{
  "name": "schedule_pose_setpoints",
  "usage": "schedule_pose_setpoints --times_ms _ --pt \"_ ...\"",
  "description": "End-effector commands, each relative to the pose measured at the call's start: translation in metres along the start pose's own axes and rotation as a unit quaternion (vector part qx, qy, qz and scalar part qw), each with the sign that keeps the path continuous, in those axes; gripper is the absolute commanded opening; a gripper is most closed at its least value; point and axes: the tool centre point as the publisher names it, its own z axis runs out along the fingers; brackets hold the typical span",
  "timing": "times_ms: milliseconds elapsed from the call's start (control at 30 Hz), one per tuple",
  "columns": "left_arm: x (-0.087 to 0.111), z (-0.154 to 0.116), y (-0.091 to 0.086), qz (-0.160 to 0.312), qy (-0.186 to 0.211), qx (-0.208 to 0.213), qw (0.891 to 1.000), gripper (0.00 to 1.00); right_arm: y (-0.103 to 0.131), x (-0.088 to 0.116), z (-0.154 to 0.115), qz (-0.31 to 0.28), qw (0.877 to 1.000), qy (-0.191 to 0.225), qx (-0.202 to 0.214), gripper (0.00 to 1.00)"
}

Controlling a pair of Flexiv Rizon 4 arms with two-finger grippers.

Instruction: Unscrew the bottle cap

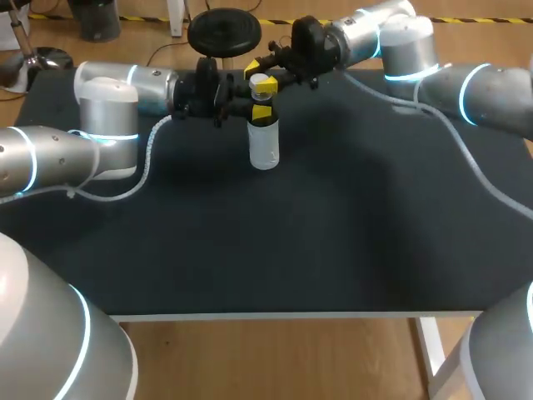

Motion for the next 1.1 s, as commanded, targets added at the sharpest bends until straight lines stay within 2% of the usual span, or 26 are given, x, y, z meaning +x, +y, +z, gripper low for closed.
schedule_pose_setpoints --times_ms 33,133,200,267,300,367,433,467,500,533,667,900,1100 --pt "-0.002 0.001 0.001 0.000 0.002 0.001 1.000 0.00 0.006 -0.007 -0.011 -0.005 0.975 0.223 0.005 0.00" --pt "-0.002 0.001 0.001 0.000 0.002 0.001 1.000 0.00 0.012 -0.009 -0.026 -0.006 0.984 0.178 0.009 0.00" --pt "-0.002 0.001 0.001 0.000 0.002 0.001 1.000 0.00 0.015 -0.008 -0.046 -0.008 0.991 0.132 0.013 0.00" --pt "-0.002 0.001 0.001 0.000 0.002 0.001 1.000 0.00 0.016 -0.011 -0.069 -0.015 0.998 0.062 0.022 0.00" --pt "-0.002 0.001 0.001 0.000 0.002 0.001 1.000 0.00 0.015 -0.011 -0.076 -0.010 0.999 0.042 0.025 0.00" --pt "-0.002 0.001 0.001 0.000 0.002 0.001 1.000 0.00 0.010 -0.012 -0.101 0.001 0.998 -0.037 0.049 0.00" --pt "-0.002 0.001 0.001 0.000 0.002 0.001 1.000 0.00 0.003 -0.006 -0.121 0.012 0.994 -0.082 0.066 0.00" --pt "-0.002 0.001 0.001 0.000 0.002 0.001 1.000 0.00 -0.003 -0.003 -0.136 0.023 0.989 -0.121 0.077 0.00" --pt "-0.002 0.001 0.001 0.000 0.002 0.001 1.000 0.00 -0.007 -0.001 -0.143 0.028 0.987 -0.134 0.080 0.00" --pt "-0.002 0.001 0.001 0.000 0.002 0.001 1.000 0.00 -0.016 0.004 -0.156 0.037 0.981 -0.168 0.086 0.00" --pt "-0.002 0.001 0.001 0.000 0.002 0.001 1.000 0.00 -0.048 0.019 -0.187 0.067 0.962 -0.243 0.101 0.00" --pt "-0.002 0.001 0.001 0.000 0.002 0.001 1.000 0.00 -0.108 0.041 -0.218 0.119 0.939 -0.308 0.102 0.00" --pt "-0.002 0.001 0.001 0.000 0.002 0.001 1.000 0.00 -0.147 0.048 -0.229 0.151 0.915 -0.340 0.156 0.00"
